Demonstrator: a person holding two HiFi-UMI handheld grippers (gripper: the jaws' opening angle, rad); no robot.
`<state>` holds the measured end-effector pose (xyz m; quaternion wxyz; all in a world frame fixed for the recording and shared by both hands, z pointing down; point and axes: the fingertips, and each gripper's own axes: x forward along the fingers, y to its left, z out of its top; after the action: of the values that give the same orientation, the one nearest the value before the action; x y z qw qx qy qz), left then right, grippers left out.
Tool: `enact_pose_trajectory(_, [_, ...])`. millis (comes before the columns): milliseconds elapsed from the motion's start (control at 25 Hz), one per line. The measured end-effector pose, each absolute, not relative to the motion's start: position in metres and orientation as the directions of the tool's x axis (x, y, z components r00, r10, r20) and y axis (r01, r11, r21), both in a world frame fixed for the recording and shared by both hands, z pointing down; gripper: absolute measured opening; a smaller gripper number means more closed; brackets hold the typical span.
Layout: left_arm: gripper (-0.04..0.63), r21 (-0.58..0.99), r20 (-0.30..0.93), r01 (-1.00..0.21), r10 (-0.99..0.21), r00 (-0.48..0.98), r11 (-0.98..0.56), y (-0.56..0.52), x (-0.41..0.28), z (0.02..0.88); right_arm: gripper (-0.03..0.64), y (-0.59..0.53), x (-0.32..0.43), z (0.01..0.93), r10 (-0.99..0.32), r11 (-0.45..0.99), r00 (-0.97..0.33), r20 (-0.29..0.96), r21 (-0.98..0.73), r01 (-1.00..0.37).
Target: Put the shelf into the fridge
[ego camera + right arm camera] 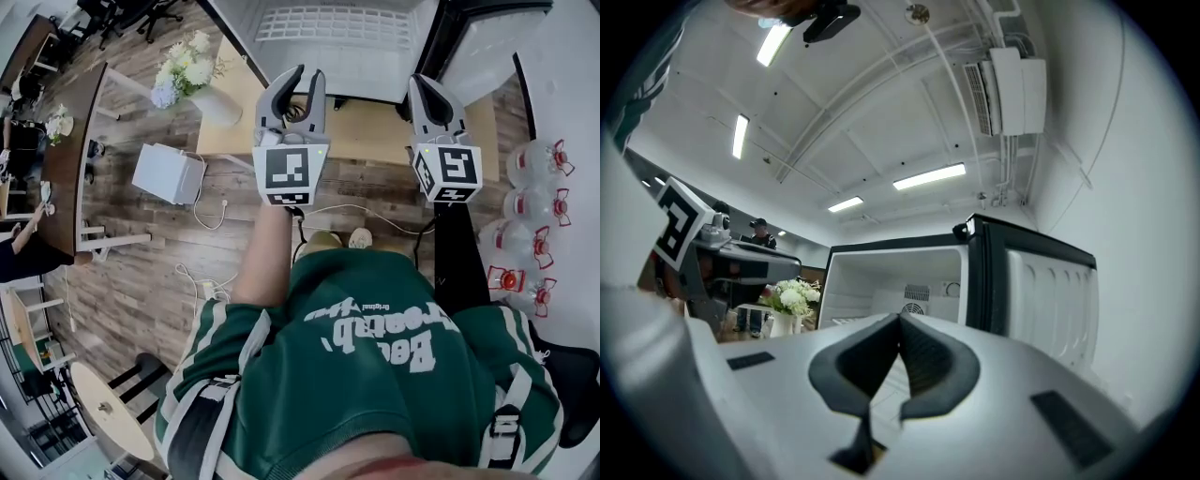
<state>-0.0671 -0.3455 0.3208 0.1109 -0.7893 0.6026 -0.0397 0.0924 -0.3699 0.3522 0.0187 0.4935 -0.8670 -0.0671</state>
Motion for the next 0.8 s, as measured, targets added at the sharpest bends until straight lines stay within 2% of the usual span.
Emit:
enact_pose_trajectory(40, [0.017,-0.222,-0.075,-0.946,-0.964,0.256,-0.234,-0.3457,-0.07,0.3198,0.005,-0.37,0.0917,0.3519,-0.857,0.506,-0.514,-0.034,0.135,-0.852])
enact_pose_trajectory(80, [0.002,-0.221,-0.078,-0.949,-0.966,0.246,-0.223,-0.3462,-0.0722,0.3188,0.005,-0.3701,0.0911,0.3513,-0.856,0.508,-0.516,-0.034,0.136,-0.851])
enact_pose_trajectory(800, [0.002,-0.199,-0.065,-0.954,-0.969,0.239,-0.222,-0.3462,-0.0641,0.3228,0.005,-0.3648,0.0981,0.3525,-0.855,0.51,-0.518,-0.036,0.126,-0.851])
